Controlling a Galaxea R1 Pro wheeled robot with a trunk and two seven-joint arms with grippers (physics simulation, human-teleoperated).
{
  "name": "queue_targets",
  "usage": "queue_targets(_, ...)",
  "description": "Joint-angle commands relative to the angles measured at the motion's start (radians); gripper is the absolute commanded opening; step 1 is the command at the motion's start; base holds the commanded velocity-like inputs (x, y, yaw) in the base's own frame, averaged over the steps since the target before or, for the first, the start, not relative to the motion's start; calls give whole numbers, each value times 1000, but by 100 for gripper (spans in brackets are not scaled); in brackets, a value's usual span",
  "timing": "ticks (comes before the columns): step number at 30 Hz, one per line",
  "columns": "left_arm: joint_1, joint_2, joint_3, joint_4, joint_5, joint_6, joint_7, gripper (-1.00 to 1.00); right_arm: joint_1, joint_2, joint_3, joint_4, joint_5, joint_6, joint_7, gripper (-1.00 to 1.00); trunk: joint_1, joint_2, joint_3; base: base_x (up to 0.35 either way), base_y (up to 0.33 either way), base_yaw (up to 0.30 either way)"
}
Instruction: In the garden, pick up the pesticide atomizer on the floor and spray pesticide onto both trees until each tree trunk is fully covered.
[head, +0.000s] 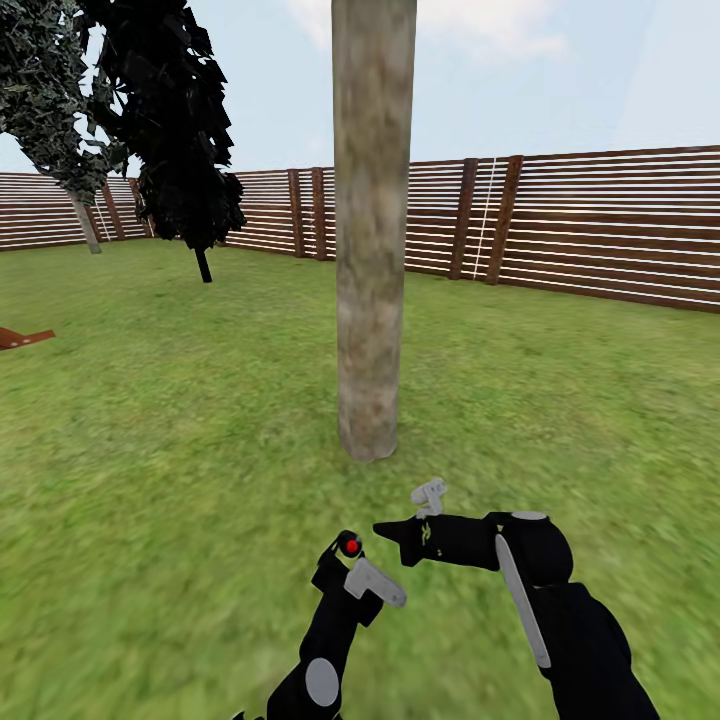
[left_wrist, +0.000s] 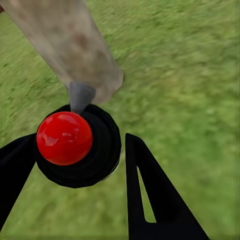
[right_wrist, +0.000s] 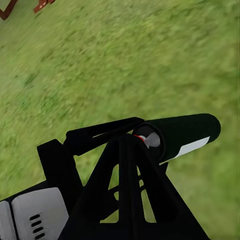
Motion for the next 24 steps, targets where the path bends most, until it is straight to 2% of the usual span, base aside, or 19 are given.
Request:
queue_targets(1,-1,0,-2,-1,-11,9,2,-100,-1,0,-1,-1,3,7,5,-100,0,0,-1,0,0,0)
queue_targets(6,-1,-1,-2,-1,-11,9,3,-100,-1,0,-1,-1,8,11,4,-100,0,0,-1,0,0,0)
queue_targets(9,-1,0,-2,-1,-11,9,3,-100,-1,-1,-1,-1,9,41,4,-100,0,0,-1,0,0,0)
queue_targets(24,-1,-1,-2,0,-10,2,0,-100,-1,-3,-1,-1,9,41,6,-100,0,0,-1,0,0,0)
